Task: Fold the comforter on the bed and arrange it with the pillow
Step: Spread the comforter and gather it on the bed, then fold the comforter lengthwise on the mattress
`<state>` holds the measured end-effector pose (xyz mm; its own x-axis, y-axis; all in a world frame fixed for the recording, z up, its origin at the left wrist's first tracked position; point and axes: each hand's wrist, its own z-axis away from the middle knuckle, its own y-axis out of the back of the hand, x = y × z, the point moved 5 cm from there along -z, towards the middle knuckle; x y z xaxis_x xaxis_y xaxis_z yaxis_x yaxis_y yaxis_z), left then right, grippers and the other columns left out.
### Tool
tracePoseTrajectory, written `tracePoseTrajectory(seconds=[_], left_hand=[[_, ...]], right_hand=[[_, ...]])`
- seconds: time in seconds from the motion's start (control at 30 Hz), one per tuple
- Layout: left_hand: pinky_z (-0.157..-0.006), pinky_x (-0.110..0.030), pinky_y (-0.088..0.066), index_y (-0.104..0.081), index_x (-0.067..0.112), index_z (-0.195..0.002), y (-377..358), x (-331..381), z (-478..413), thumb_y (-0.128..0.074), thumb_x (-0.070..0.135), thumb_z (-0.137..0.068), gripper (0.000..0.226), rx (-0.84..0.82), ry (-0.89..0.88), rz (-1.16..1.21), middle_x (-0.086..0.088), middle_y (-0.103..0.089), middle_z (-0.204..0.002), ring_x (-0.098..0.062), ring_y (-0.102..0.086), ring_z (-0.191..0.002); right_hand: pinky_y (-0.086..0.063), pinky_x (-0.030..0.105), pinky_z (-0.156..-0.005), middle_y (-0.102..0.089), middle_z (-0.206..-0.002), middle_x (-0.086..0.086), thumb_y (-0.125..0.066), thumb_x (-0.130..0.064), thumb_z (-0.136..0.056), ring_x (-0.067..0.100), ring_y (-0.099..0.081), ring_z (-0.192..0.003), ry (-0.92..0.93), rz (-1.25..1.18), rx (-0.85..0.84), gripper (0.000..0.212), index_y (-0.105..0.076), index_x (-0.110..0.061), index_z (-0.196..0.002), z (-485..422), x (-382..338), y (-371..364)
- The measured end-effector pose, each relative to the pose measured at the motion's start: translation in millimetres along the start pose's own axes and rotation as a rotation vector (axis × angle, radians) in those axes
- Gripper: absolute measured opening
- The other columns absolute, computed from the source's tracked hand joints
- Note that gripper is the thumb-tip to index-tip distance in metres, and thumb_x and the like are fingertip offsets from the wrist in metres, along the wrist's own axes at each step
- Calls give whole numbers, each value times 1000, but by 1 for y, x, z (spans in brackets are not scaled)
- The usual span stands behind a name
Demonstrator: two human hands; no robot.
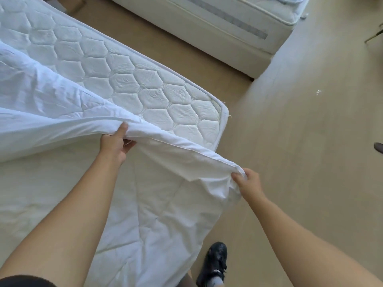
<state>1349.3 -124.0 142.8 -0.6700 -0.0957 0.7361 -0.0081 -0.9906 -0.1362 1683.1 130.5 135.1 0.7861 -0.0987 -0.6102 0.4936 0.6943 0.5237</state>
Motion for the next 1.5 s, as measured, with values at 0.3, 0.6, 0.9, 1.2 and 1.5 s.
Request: tracePoseTrajectory(seconds=[0.3, 0.6, 0.9, 1.2, 1.5], left_hand=[[-64, -34, -51, -58, 14, -103, 28, -45, 59, -63, 31, -97, 18, -41, 99, -144, -6, -67, -98, -24, -69, -77], [-59, -27, -49, -58, 16, -110, 76, -41, 204, -67, 24, -93, 21, 29, -71, -600, -11, -67, -113, -21, -69, -77], [-69, -18, -43, -60, 23, -125, 193, -147, 439, -63, 34, -86, 40, 362, -1, -829, 5, -62, -106, -8, -59, -90], [-91, -31, -53, -51, 30, -130, 345, -246, 641, -62, 43, -87, 46, 710, 107, -746, 5, -59, -121, -13, -61, -102], [-95, -30, -45, -43, 23, -142, 536, -306, 782, -55, 37, -97, 48, 834, 104, -891, 0, -54, -140, -18, -55, -122]], right_hand=[[-44, 39, -98, -50, -139, 9, -63, -28, -94, 28, -50, -127, 129, 263, 31, 53, -46, -12, -142, 5, -37, 15], [-40, 32, -94, -53, -136, 5, -61, -26, -94, 22, -55, -118, 576, 569, -308, 45, -52, -13, -136, 85, -105, -28], [-44, 24, -68, -61, -113, 2, -65, -33, -93, 16, -58, -90, 872, 814, -891, 44, -53, -14, -131, 258, -66, -106], [-47, 25, -73, -59, -112, 1, -69, -37, -88, 18, -61, -94, 1240, 1059, -1217, 53, -51, -16, -133, 493, 15, -189], [-52, 29, -91, -55, -138, 6, -67, -44, -91, 20, -59, -114, 1561, 1177, -1165, 60, -44, -21, -142, 719, 100, -272]])
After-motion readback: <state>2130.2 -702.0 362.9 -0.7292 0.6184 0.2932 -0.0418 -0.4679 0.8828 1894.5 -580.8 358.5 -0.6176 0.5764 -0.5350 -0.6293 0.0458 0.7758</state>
